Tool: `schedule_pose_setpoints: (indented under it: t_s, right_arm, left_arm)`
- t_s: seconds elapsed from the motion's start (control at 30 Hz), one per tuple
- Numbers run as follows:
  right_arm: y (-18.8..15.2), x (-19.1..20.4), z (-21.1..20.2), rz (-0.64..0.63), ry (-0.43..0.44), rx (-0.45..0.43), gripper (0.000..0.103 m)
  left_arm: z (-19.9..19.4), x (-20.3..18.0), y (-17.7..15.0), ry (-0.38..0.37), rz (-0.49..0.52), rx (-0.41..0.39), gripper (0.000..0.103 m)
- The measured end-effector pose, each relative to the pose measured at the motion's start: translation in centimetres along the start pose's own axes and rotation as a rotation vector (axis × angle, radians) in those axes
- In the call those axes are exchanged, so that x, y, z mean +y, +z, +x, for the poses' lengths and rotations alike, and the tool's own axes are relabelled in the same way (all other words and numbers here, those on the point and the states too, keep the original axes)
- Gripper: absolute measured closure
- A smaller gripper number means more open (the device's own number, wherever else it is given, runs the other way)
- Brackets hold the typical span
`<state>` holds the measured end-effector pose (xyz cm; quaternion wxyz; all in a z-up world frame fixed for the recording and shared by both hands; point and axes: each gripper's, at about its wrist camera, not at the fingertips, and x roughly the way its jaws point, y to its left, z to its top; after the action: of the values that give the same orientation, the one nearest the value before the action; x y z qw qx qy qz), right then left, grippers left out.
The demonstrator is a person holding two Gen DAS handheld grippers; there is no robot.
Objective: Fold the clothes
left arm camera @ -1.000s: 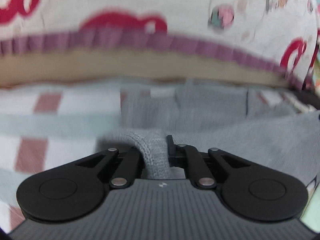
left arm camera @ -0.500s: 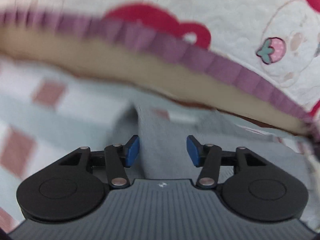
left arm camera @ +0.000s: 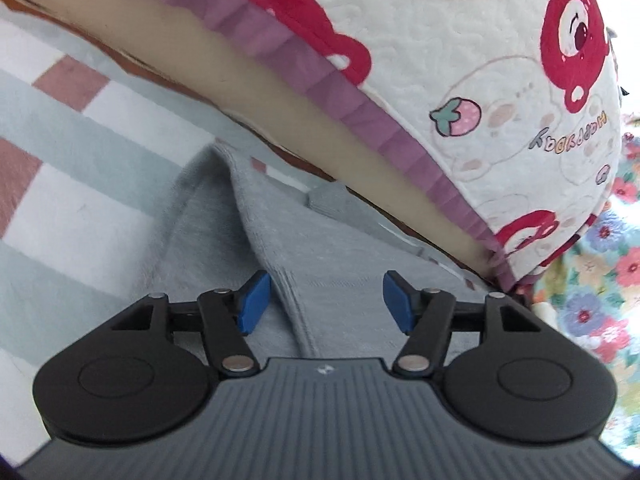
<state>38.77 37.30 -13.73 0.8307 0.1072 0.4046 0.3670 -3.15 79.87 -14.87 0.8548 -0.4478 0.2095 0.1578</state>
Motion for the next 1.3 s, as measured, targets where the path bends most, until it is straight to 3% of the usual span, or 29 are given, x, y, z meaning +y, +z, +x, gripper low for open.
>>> schedule_pose_setpoints:
  t_s: [0.1,0.13,0.17,0.2,0.27,0.33,0.37,0.4,0.43,0.5,0.53,0.57,0.6,0.63,0.7,0.73,0.8,0.87,0.9,0.97,1.03,1.1,1.2,1.3]
  right_arm:
    - [-0.6,0.3,0.2,-0.025,0.035,0.002,0.049]
    - [-0.7,0.6,0.3,-0.054,0.061,-0.009,0.054]
    - [-0.8,0.9,0.3,-0.085,0.08,-0.024,0.063]
    - [-0.9,1.2,0.3,-0.113,0.098,-0.038,0.09]
    - [-0.8,1.6,0.4,-0.13,0.131,-0.044,0.09]
    - [-0.6,1.6,1.0,-0.103,0.105,-0.03,0.087]
    - [-0.5,1.5,1.5,-0.076,0.068,-0.012,0.078]
    - [-0.3,1.4,2.0,-0.048,0.032,0.005,0.054]
    - [-0.1,1.2,2.5,-0.019,0.003,0.018,0.047]
    - [0.3,0.5,3.3,0.046,0.019,0.016,0.046]
    - [0.6,0.4,3.5,0.06,0.036,0.015,0.06]
    - [1.1,0.7,3.6,0.044,0.063,0.02,0.082]
    - [1.8,1.2,3.3,0.011,0.089,0.025,0.09]
    - [2.4,1.8,3.0,-0.012,0.122,0.024,0.091]
    - [3.7,2.2,1.1,0.083,0.276,-0.003,0.091]
    - [4.0,2.0,0.2,0.177,0.353,-0.005,0.091]
    - [3.9,1.2,-1.5,0.354,0.488,0.001,0.091]
    - [2.5,0.6,-2.3,0.439,0.505,0.029,0.091]
    - [1.8,0.3,-2.6,0.467,0.498,0.047,0.091]
    - [-0.1,-0.1,-2.0,0.405,0.371,0.126,0.091]
    - [-2.2,0.0,-0.9,0.286,0.241,0.208,0.091]
    - [-3.9,0.6,-0.5,0.147,0.134,0.226,0.091]
    - [-5.4,1.1,-1.1,0.069,0.079,0.139,0.092]
    - [-5.7,2.4,-2.4,-0.077,-0.04,-0.056,0.092]
  left_arm:
    - [0.2,-0.4,-1.1,0.005,0.005,0.041,0.042]
    - [0.3,-0.7,-1.5,0.009,0.017,0.051,0.042]
    - [0.3,-1.0,-1.9,0.011,0.03,0.06,0.042]
    - [0.3,-1.3,-2.3,0.013,0.043,0.069,0.041]
    - [0.4,-1.6,-2.7,0.018,0.051,0.07,0.039]
    - [0.8,-1.4,-3.0,0.02,0.024,0.06,0.039]
    - [1.0,-1.3,-3.1,0.023,0.006,0.049,0.039]
    - [1.3,-1.1,-3.2,0.025,-0.013,0.039,0.039]
    - [1.6,-1.0,-3.3,0.032,-0.026,0.025,0.039]
    - [2.3,-1.4,-3.4,0.085,-0.011,-0.002,0.043]
    - [2.7,-1.7,-3.4,0.116,0.002,-0.015,0.044]
    - [3.1,-2.1,-3.5,0.142,0.028,-0.016,0.049]
    - [3.6,-2.7,-3.8,0.168,0.084,0.003,0.086]
    - [4.0,-3.5,-3.6,0.198,0.161,0.021,0.095]
    - [4.3,-5.0,-2.5,0.233,0.302,-0.002,0.097]
    - [3.7,-5.2,-1.6,0.208,0.315,-0.075,0.097]
    - [3.0,-4.3,1.1,0.166,0.237,-0.133,0.097]
    - [2.5,-3.1,4.0,0.131,0.134,-0.16,0.097]
    - [2.6,-2.6,4.7,0.133,0.114,-0.148,0.097]
    - [3.4,-1.6,4.7,0.182,0.141,-0.067,0.097]
    - [4.3,-0.8,4.2,0.231,0.179,0.015,0.097]
    - [4.9,-0.3,2.1,0.288,0.237,0.069,0.097]
    - [5.3,0.8,-0.5,0.346,0.242,0.108,0.096]
    - [4.6,0.8,-1.0,0.368,0.247,0.091,0.094]
